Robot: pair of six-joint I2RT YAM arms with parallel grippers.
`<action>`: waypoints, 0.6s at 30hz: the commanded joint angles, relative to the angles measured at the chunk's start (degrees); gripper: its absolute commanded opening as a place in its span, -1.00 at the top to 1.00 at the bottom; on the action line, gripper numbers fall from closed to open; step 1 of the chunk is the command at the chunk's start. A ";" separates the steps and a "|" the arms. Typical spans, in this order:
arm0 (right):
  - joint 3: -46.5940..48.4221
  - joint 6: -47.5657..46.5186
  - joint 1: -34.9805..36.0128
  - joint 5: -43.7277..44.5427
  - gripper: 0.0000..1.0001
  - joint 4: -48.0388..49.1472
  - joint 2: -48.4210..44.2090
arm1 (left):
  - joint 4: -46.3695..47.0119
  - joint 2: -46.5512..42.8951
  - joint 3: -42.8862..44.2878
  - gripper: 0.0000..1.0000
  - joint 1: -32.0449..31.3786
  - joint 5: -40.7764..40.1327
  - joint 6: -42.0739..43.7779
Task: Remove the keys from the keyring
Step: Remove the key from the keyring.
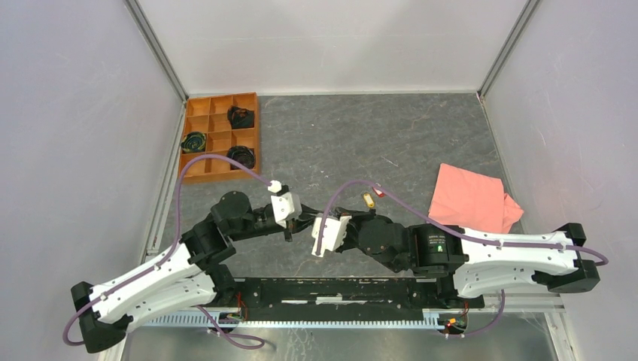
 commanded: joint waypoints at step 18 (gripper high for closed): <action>-5.74 0.76 -0.91 -2.45 1.00 6.69 -3.97 | 27.51 -6.97 -12.26 0.97 -0.09 -14.71 -19.87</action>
